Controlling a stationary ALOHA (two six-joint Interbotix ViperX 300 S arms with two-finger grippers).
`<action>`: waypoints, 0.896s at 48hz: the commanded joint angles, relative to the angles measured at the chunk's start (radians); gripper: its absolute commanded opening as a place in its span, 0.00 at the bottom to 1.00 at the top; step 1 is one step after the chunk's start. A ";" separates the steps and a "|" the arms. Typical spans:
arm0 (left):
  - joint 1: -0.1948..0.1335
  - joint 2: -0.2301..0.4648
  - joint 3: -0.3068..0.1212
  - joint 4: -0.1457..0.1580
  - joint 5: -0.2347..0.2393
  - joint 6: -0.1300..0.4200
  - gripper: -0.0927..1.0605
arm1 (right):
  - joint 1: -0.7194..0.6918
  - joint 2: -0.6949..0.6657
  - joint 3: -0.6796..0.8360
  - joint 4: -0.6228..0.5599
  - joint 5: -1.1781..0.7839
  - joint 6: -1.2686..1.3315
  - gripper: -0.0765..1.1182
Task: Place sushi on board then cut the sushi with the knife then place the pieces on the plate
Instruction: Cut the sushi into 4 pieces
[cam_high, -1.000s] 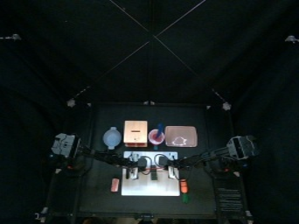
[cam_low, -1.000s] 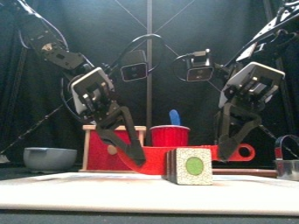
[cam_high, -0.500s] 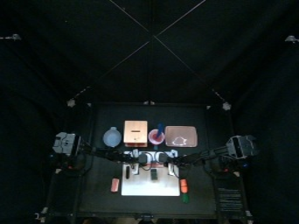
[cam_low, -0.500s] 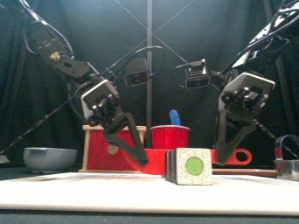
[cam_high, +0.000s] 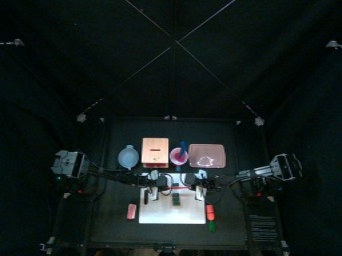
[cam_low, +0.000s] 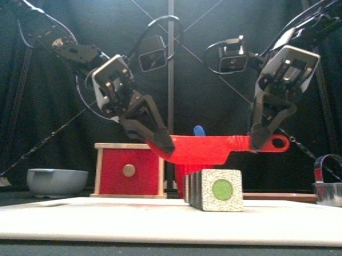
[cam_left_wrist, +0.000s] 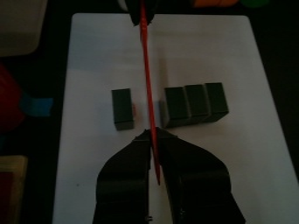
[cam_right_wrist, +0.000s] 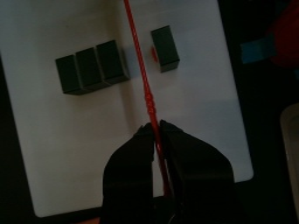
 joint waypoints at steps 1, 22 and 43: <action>-0.060 -0.023 -0.026 0.002 -0.006 0.000 0.50 | 0.006 -0.043 -0.015 0.005 -0.002 0.008 0.37; -0.106 0.009 -0.037 -0.041 -0.006 -0.006 0.50 | 0.060 -0.014 -0.012 0.046 -0.003 0.008 0.37; -0.110 0.035 -0.040 -0.066 -0.006 -0.006 0.50 | 0.067 0.026 -0.015 0.049 -0.006 0.006 0.37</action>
